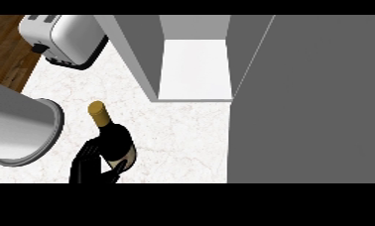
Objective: Pick up the wine, place it into the cabinet and close the cabinet
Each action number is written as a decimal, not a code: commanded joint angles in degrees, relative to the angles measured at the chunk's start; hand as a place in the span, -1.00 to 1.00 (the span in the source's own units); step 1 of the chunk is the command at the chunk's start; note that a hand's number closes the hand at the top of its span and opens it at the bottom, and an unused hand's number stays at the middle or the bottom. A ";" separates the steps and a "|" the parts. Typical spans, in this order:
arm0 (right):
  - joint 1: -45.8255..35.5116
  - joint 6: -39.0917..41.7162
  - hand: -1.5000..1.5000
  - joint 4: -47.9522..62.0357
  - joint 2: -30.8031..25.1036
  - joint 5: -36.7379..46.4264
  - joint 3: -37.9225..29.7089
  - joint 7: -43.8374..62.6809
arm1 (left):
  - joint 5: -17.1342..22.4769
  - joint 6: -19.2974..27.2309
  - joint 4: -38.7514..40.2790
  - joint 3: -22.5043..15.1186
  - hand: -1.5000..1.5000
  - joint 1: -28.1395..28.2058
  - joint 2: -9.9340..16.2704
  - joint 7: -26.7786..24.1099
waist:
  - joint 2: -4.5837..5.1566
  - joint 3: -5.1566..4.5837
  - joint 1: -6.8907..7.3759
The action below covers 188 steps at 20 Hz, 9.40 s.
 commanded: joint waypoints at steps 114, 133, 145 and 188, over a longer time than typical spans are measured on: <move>-0.64 4.48 -1.00 12.29 -0.11 -1.46 -4.21 -9.07 | 36.85 25.72 17.01 -37.12 1.00 -43.31 -1.94 3.75 | 0.64 -0.53 -1.65; -3.81 3.25 -1.00 11.01 -0.89 -2.68 -4.51 -6.11 | 40.33 24.82 31.19 -34.96 1.00 -52.95 -1.94 6.82 | 1.05 -0.55 -2.69; -2.33 2.71 -1.00 8.54 -0.28 0.64 -1.96 -5.28 | 40.65 24.07 35.86 -29.99 1.00 -55.62 -1.62 -2.36 | 0.88 -0.56 -1.77; -1.59 5.84 1.00 5.62 -3.83 -1.10 -2.84 -2.88 | 20.88 44.26 -60.80 -49.48 -1.00 -7.10 22.64 22.08 | 0.16 -0.49 0.26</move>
